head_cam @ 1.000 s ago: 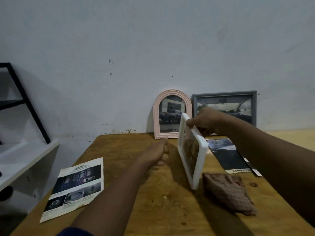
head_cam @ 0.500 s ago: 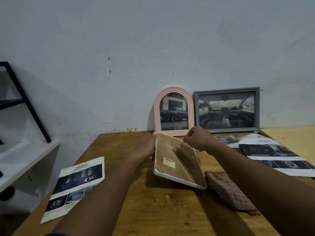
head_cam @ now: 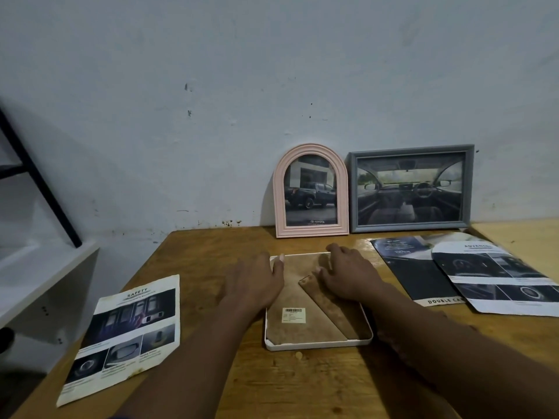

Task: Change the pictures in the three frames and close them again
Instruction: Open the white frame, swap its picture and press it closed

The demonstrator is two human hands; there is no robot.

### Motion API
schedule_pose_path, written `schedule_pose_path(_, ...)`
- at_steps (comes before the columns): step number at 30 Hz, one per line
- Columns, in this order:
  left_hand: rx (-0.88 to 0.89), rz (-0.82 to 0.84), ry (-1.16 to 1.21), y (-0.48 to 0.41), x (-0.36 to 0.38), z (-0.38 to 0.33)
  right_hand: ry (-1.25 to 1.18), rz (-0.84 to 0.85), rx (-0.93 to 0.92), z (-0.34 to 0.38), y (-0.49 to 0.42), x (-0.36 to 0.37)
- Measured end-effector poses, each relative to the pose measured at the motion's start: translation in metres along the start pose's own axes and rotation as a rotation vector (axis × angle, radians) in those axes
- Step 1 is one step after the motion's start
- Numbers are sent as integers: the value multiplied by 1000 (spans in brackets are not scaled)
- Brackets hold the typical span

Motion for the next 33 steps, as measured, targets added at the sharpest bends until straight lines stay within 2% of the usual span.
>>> schedule_pose_path(9,-7,3,189,-5,37,-1,131,-137,-27,7,-6,16)
schedule_pose_path(15,-24,26,186,-3,39,0,60,-61,118,14,-24,20)
schedule_pose_path(19,-46,23,214,-4,39,1,61,-159,144,10,-29,22)
schedule_pose_path(24,-48,29,287,-3,39,3,-82,-216,102,7,-32,20)
schedule_pose_path(29,-78,25,433,-6,39,6,-258,-360,65,9,-34,11)
schedule_pose_path(33,-104,17,517,-17,38,4,-290,-407,71,10,-45,1)
Point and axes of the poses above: each hand's wrist, its own y-axis away from the middle knuckle, its own x-axis out of the palm, z = x × y, the point moved 1 cm from there along -y, towards the middle knuckle, and after that the axes turned 3 degrees about y, right-handed, at the moved point
